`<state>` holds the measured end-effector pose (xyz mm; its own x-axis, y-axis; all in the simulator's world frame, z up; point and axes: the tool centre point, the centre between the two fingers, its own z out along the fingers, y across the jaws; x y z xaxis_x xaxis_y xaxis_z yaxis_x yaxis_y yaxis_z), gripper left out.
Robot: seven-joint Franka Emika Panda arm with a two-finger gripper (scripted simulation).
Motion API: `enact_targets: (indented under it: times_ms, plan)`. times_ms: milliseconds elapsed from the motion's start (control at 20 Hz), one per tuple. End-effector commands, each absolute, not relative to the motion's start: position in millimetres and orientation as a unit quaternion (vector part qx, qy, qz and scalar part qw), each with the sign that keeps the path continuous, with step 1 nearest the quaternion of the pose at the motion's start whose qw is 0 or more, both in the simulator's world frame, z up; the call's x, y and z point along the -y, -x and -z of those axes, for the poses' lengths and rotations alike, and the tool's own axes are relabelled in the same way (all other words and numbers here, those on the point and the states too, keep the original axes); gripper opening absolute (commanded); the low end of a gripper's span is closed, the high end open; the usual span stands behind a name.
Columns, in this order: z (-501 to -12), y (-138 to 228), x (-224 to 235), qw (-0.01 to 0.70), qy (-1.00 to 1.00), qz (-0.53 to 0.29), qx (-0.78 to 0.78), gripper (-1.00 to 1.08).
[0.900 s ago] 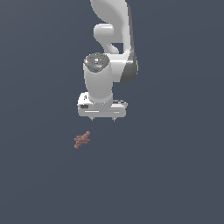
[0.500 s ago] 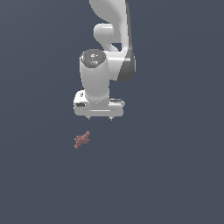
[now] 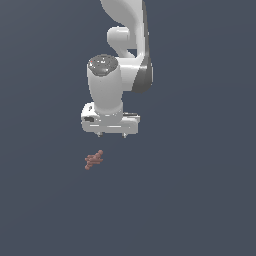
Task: Pick up the object and move it to a goal position.
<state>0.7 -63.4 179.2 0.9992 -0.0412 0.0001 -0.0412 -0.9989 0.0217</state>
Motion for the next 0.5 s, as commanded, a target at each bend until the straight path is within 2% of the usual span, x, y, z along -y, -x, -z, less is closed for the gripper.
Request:
enact_targets:
  times_ms: [0,450]
  plan:
    - [-177.4,-2.3,66.4,0.01,-0.999,0.0,0.035,1.0]
    - [-165.3,-13.2,85.7,0.005,-0.991,0.001,0.132,1.0]
